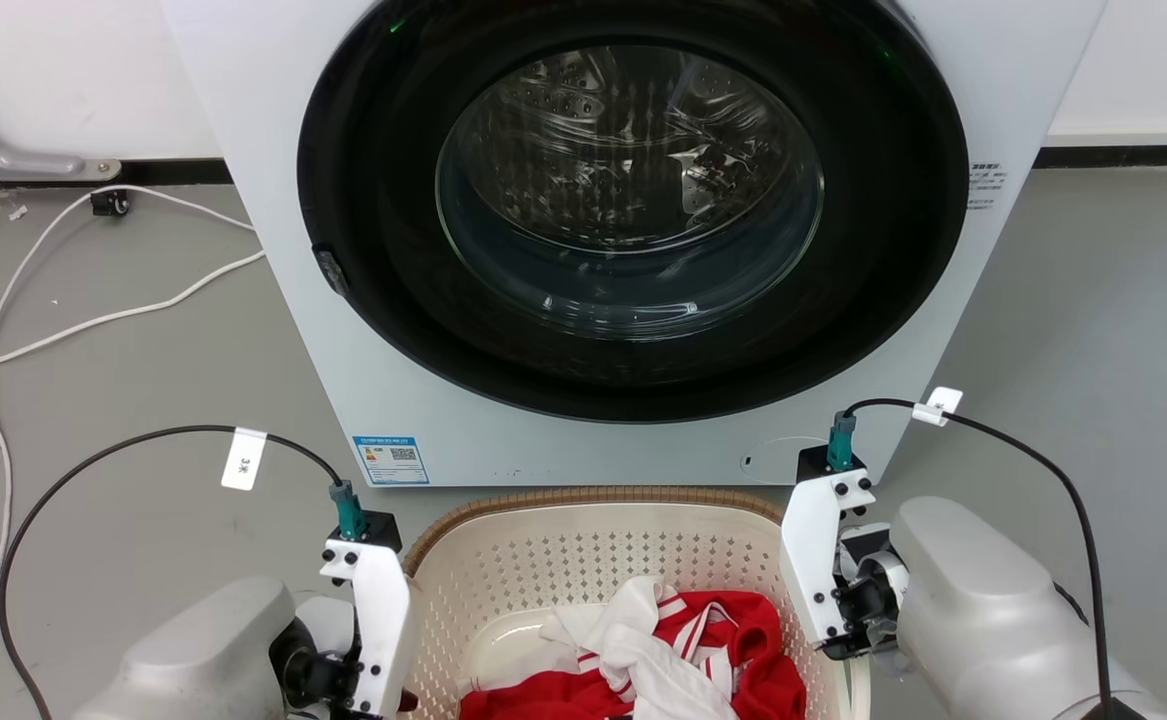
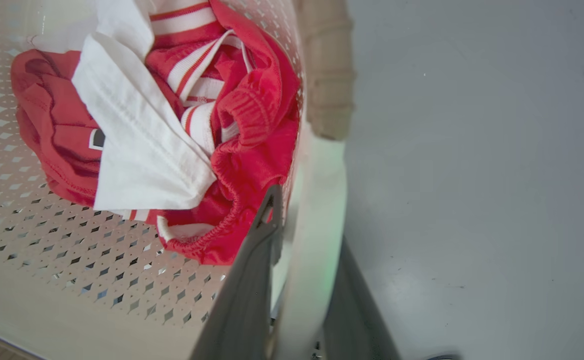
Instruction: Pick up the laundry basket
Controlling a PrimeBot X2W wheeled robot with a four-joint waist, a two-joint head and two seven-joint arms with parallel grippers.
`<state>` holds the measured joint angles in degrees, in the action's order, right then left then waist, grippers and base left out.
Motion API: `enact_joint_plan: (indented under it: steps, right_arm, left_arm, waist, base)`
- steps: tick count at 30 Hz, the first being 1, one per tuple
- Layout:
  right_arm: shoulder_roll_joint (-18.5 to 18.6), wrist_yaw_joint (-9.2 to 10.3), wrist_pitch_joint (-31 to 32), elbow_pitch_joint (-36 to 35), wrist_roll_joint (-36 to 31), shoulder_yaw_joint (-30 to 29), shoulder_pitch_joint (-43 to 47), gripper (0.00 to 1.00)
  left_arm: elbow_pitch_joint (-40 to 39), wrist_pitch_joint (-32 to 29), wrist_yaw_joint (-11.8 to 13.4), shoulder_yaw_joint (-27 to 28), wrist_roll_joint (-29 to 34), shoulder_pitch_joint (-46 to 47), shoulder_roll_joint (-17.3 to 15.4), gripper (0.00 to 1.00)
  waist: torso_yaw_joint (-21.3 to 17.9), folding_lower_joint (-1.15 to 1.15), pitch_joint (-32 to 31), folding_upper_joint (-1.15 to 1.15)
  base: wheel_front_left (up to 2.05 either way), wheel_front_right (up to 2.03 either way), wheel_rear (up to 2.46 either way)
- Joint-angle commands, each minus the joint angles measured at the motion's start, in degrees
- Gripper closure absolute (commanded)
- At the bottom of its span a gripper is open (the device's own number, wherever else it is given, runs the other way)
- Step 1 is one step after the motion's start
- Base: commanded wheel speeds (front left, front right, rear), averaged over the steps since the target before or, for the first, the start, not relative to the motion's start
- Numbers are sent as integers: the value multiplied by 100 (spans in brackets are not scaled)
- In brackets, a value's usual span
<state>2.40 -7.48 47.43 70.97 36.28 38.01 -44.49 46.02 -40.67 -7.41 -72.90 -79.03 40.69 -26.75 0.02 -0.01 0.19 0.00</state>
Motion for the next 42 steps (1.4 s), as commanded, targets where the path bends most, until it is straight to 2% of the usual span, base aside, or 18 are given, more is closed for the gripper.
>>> enact_joint_plan:
  steps: [1, 42]
  right_arm:
    - [87, -2, -15, -15, -19, 56, 57, 100]
    - [86, -2, -110, 114, 276, 252, -134, 100]
  left_arm:
    - [21, -31, -12, -30, 20, -79, -107, 100]
    - [178, -3, -12, -8, -116, 129, -49, 100]
  waist:
    - [-4, 1, -3, 0]
    - [-61, 1, 187, 0]
  base:
    - [0, 0, 0]
    - [0, 0, 0]
